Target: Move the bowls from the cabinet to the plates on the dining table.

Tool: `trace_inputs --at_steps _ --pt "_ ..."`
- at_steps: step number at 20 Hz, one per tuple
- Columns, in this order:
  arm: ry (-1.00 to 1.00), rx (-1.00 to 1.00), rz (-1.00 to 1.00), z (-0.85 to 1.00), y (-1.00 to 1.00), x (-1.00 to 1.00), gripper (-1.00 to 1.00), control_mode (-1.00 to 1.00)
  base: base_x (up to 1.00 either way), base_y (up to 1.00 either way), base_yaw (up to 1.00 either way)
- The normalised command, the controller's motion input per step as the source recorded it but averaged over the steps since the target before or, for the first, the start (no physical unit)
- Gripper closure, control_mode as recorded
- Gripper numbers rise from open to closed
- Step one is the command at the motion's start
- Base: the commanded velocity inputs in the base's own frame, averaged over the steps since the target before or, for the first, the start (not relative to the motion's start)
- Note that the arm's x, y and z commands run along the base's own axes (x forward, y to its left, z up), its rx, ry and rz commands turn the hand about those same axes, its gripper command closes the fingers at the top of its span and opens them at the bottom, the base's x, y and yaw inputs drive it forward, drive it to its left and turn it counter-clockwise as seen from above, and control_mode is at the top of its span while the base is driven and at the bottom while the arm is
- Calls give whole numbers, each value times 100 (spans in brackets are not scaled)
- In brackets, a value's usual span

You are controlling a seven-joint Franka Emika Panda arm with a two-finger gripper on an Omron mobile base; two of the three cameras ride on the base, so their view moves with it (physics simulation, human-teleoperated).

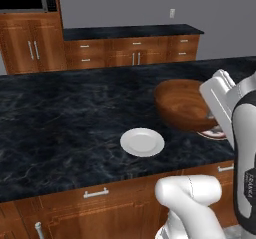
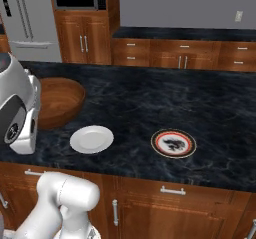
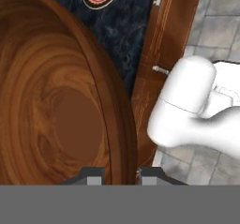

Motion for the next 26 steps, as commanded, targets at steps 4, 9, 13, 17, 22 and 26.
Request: trace_inputs --at_steps 4,9,13,17,22,26 --pt "0 -1 15 -40 -19 48 100 -100 0 0 0" --pt "2 0 7 -6 -14 57 100 -100 0 0 0" --pt "7 0 1 -1 -2 58 100 -100 0 0 0" --pt "1 0 0 -38 0 40 100 -100 0 0 0" --pt "0 0 0 -67 8 35 100 -100 0 0 0" --pt "0 0 1 -46 17 45 100 -100 0 0 0"
